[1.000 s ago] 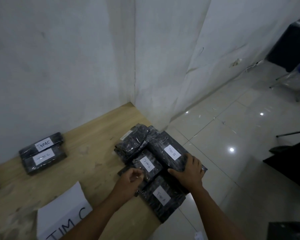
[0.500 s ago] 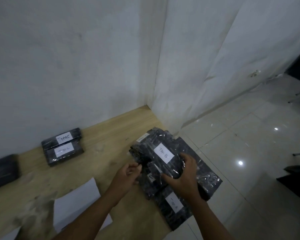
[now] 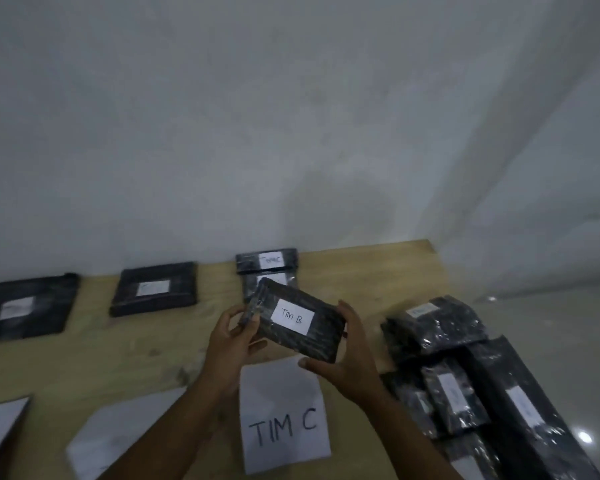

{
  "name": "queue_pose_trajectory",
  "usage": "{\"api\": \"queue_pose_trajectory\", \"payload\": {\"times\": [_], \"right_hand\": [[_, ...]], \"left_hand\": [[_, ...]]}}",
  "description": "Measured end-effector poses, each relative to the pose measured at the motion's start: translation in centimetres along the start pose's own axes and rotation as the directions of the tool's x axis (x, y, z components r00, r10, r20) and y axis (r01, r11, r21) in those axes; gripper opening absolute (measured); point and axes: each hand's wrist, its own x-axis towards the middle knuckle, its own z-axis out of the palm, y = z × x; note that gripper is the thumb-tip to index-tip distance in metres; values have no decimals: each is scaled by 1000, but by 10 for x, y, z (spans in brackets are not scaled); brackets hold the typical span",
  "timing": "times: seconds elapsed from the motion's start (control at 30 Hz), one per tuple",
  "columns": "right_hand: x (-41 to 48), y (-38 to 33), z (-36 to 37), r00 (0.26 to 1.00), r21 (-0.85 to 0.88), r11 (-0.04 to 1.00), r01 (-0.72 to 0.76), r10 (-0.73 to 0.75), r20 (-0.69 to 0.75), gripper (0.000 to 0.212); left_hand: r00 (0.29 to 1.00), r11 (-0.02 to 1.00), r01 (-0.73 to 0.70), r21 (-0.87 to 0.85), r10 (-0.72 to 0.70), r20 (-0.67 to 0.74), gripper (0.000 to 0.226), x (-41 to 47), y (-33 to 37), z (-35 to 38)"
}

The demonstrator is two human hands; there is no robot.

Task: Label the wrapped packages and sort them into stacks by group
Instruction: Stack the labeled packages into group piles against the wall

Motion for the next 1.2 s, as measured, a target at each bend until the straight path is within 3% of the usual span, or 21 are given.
{"api": "queue_pose_trajectory", "payload": {"times": [0.1, 0.17, 0.27, 0.4, 0.57, 0.8, 0.97, 1.1, 1.2], "right_hand": [[19, -17, 48, 996, 186, 979, -87, 85, 16, 109], [30, -29, 85, 984, 252, 952, -172, 178, 1, 93], [50, -44, 138, 978, 220, 954, -205, 206, 17, 56], [76, -52, 193, 977, 161, 964, -212, 209, 34, 30], [116, -59, 250, 973, 86, 969, -231, 228, 43, 23], [170, -66, 296, 973, -50, 973, -226, 228, 29, 28], [179, -65, 309, 965, -163, 953, -254, 261, 24, 35], [173, -70, 304, 973, -111, 970, -218, 225, 53, 42], [159, -80, 287, 971, -74, 970, -230, 234, 46, 41]], "left_hand": [[997, 999, -21, -29, 18, -77, 32, 11, 11, -43], [993, 999, -16, -42, 11, -114, 31, 23, 14, -75], [982, 998, -8, -69, -6, -189, 33, 46, 14, -121], [964, 1000, -3, -12, -1, -266, 24, 77, 13, -175], [942, 975, -15, 221, 88, -323, 19, 120, 24, -222], [917, 877, 82, 474, 119, -380, 36, 179, 25, -254], [921, 854, 114, 508, 101, -376, 33, 197, 21, -261], [917, 789, 87, 608, 176, -359, 36, 185, 21, -257], [907, 834, 39, 550, 202, -370, 35, 166, 26, -246]]}}
